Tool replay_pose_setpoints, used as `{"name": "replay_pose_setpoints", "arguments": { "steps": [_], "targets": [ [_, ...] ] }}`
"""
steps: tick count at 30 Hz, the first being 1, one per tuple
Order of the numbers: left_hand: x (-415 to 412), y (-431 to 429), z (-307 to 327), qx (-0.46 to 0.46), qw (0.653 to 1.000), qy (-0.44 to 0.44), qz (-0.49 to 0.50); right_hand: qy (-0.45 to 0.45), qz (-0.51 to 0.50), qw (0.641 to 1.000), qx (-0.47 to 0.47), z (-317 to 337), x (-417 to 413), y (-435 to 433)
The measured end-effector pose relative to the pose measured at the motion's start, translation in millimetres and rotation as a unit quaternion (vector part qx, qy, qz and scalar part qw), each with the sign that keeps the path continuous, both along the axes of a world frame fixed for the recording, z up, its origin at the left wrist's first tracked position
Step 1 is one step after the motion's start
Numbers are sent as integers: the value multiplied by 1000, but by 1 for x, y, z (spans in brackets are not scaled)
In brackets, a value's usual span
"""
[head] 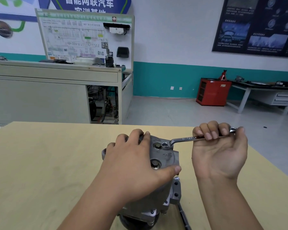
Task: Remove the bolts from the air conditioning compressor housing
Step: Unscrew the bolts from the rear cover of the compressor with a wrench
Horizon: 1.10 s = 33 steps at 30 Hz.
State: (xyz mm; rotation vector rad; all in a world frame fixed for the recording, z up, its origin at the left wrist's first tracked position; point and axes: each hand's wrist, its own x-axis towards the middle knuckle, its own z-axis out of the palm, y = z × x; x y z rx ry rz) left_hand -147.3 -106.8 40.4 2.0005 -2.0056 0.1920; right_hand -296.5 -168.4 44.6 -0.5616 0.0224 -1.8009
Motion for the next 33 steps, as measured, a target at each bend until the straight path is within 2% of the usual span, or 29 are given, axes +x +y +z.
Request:
{"name": "replay_pose_setpoints", "arguments": {
  "steps": [3, 8, 12, 19, 25, 33],
  "targets": [
    [0, 0, 0, -2, 1000, 0, 1, -17, 14, 1000, -4, -3, 4, -1],
    [-3, 0, 0, -5, 1000, 3, 3, 26, 7, 1000, -11, -4, 15, -1],
    [-3, 0, 0, -8, 1000, 4, 1, 26, -5, 1000, 15, -9, 13, -2],
    [-3, -1, 0, -3, 1000, 4, -5, 68, -113, 991, 22, -13, 9, 2],
    [-3, -2, 0, -2, 1000, 10, -10, 93, -142, 985, 31, -15, 10, 7],
    [-5, -1, 0, 2, 1000, 19, -22, 131, -237, 962, 35, -15, 20, 23]
  ]
}}
